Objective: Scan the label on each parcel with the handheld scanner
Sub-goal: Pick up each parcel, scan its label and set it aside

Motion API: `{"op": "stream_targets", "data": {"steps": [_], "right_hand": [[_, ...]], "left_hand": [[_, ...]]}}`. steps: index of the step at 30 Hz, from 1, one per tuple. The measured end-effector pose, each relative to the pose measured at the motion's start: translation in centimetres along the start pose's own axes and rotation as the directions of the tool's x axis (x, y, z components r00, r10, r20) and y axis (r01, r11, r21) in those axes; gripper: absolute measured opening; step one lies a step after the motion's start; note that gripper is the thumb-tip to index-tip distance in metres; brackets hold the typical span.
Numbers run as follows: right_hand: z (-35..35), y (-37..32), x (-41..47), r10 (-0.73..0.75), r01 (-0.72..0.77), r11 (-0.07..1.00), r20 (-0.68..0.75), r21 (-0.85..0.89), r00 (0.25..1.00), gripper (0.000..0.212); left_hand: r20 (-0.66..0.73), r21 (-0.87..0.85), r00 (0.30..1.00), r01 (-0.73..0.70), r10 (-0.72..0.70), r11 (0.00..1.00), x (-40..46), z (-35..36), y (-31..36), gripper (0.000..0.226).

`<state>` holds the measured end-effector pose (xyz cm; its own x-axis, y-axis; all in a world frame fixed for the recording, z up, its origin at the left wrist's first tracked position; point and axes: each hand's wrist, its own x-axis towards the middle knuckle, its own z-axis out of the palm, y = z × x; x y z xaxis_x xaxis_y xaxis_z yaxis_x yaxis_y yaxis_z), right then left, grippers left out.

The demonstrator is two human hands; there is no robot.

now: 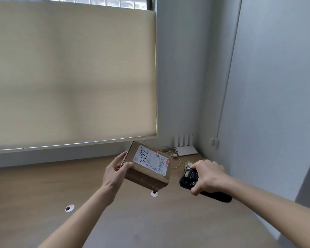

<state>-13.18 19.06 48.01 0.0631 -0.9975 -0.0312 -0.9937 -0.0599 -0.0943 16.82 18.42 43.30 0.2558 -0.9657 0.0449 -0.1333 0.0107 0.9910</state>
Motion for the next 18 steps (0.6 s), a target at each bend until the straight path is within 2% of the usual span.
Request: {"op": "stream_targets", "data": {"steps": [7,18], "right_hand": [[-1.4,-1.8,-3.5,-0.062,0.060,0.994,-0.025,-0.096,0.998,0.057],[-2.4,-5.8,-6.4,-0.136,0.129,0.988,-0.078,-0.087,0.988,0.056]], "left_hand": [[-0.042,0.013,0.999,-0.031,0.032,0.999,-4.1,-3.2,1.2,0.041],[-0.126,-0.016,0.990,-0.067,0.065,0.998,-8.3,-8.1,1.3,0.040]]}}
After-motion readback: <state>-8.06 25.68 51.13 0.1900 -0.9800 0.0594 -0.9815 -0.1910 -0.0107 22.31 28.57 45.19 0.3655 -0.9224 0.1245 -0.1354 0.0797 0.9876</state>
